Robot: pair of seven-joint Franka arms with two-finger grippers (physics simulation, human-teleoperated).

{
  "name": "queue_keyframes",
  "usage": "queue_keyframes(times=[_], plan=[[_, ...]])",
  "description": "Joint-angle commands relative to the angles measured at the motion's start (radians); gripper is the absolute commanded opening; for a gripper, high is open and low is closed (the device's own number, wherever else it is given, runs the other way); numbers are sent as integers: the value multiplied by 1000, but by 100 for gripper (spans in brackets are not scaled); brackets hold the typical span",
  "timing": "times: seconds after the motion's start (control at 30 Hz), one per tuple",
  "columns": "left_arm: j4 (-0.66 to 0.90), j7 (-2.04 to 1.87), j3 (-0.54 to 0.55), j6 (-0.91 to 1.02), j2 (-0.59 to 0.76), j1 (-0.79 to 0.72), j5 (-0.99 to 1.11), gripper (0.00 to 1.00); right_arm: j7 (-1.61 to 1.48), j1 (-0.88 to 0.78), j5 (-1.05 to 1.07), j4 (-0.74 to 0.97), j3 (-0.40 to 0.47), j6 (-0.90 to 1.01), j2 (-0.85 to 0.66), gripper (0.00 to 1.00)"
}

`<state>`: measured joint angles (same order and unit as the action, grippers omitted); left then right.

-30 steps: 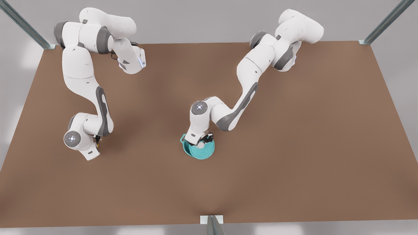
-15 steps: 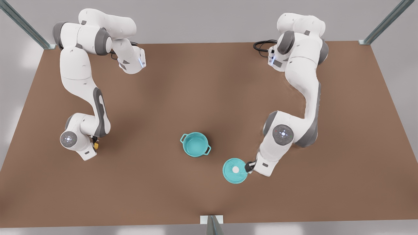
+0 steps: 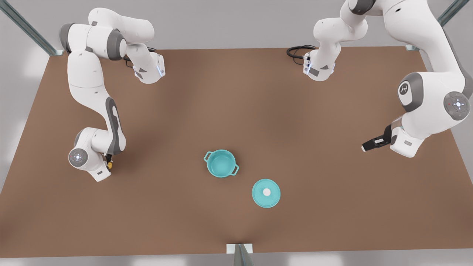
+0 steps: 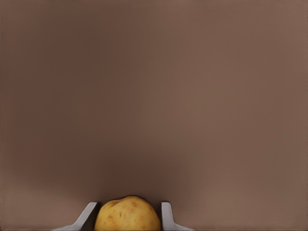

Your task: Open the pot lid and put the potato into the pot

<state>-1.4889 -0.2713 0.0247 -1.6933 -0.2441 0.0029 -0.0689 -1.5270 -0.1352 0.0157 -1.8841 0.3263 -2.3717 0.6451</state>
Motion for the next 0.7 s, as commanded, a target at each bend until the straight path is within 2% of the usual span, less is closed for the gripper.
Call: queue_keyframes(times=[0.0, 0.03, 0.1, 0.13, 0.47, 0.67], plan=[[10, 233, 4, 12, -21, -98, -9, 100, -32, 0, 1, 0, -1, 23, -7, 55], [165, 228, 4, 73, -118, -129, 12, 100, -36, 0, 1, 0, -1, 25, -7, 55], [104, 227, -2, 87, -86, -116, 5, 100, -39, 0, 1, 2, -1, 31, -10, 55], [-8, 228, 1, 3, -25, -121, 15, 100, -39, -1, 1, 2, -4, 42, -19, 55], [12, 224, -3, 0, -37, -118, 18, 100, -27, -23, 43, 7, -156, 126, -117, 55], [12, 221, -3, 0, -37, -118, 20, 100, -18, -23, 158, 23, -295, 197, -133, 55]])
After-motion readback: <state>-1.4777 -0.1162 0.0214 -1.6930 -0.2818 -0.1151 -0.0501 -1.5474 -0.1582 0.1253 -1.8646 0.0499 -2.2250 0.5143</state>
